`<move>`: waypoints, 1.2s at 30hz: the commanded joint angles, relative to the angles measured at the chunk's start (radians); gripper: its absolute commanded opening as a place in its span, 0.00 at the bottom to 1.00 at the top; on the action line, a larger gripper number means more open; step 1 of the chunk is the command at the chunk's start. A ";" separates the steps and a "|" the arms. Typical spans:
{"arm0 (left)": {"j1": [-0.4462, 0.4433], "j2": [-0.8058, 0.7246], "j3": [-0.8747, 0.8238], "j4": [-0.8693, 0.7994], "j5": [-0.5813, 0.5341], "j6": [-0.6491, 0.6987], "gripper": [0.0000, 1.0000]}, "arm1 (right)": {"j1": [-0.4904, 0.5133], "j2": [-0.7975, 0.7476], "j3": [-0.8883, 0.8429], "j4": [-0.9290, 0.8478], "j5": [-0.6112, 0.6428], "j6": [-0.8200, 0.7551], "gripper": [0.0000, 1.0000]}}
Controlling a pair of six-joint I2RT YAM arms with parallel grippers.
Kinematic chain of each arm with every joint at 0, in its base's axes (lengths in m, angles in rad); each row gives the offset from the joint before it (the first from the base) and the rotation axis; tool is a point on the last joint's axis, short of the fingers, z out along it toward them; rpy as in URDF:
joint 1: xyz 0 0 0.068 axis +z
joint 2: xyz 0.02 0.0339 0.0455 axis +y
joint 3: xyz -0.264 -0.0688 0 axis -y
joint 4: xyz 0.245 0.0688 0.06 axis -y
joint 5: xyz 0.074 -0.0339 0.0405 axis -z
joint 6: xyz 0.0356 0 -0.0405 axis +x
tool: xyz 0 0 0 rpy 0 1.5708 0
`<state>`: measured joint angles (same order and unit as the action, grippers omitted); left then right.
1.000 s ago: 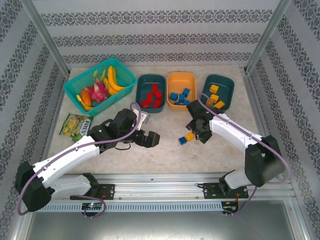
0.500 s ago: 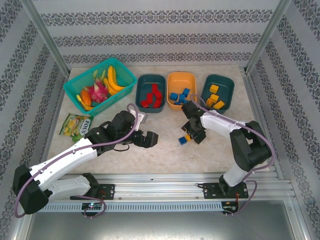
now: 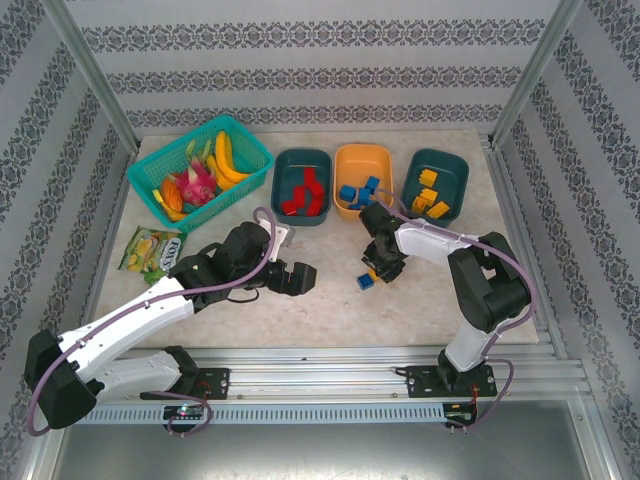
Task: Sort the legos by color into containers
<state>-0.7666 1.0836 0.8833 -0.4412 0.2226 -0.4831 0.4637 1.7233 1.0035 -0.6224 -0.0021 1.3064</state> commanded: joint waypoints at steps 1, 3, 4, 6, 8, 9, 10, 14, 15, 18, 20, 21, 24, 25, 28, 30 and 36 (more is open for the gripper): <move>-0.017 -0.006 0.017 0.024 -0.014 -0.019 1.00 | -0.011 -0.006 -0.026 -0.008 0.005 0.001 0.38; -0.017 -0.004 0.017 0.030 -0.015 -0.022 1.00 | -0.014 -0.021 -0.026 -0.012 0.013 -0.004 0.35; -0.017 -0.003 0.019 0.034 -0.016 -0.024 1.00 | -0.016 -0.032 -0.023 -0.018 0.019 -0.011 0.33; -0.017 0.002 0.025 0.045 -0.017 -0.033 1.00 | -0.019 -0.058 0.003 -0.041 0.038 -0.037 0.32; -0.017 0.010 0.037 0.057 -0.015 -0.044 1.00 | -0.026 -0.095 0.050 -0.082 0.077 -0.086 0.31; -0.017 0.019 0.048 0.066 -0.015 -0.055 1.00 | -0.035 -0.116 0.081 -0.106 0.102 -0.120 0.31; -0.017 0.029 0.064 0.072 -0.017 -0.064 1.00 | -0.047 -0.136 0.113 -0.133 0.128 -0.162 0.32; -0.013 0.089 0.144 0.104 -0.025 -0.091 1.00 | -0.143 -0.180 0.227 -0.211 0.192 -0.330 0.31; -0.009 0.108 0.170 0.115 -0.023 -0.098 1.00 | -0.177 -0.184 0.251 -0.218 0.198 -0.373 0.31; 0.015 0.183 0.253 0.150 0.002 -0.113 1.00 | -0.281 -0.176 0.321 -0.231 0.209 -0.483 0.31; 0.033 0.241 0.312 0.175 0.029 -0.116 1.00 | -0.344 -0.144 0.379 -0.239 0.210 -0.544 0.31; 0.043 0.275 0.345 0.188 0.042 -0.116 1.00 | -0.373 -0.120 0.414 -0.239 0.215 -0.576 0.31; 0.073 0.378 0.444 0.209 0.079 -0.117 1.00 | -0.430 -0.020 0.528 -0.258 0.234 -0.651 0.31; 0.084 0.416 0.477 0.214 0.093 -0.120 1.00 | -0.445 0.023 0.576 -0.269 0.241 -0.669 0.31; 0.110 0.508 0.562 0.239 0.113 -0.125 1.00 | -0.477 0.157 0.735 -0.309 0.250 -0.709 0.31; 0.126 0.561 0.600 0.262 0.122 -0.136 1.00 | -0.490 0.250 0.835 -0.342 0.262 -0.731 0.31; 0.169 0.691 0.667 0.365 0.145 -0.194 1.00 | -0.526 0.486 1.085 -0.399 0.280 -0.763 0.31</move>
<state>-0.6189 1.7443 1.5089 -0.1745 0.3405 -0.6373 -0.0475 2.1456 1.9919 -0.9447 0.2401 0.5919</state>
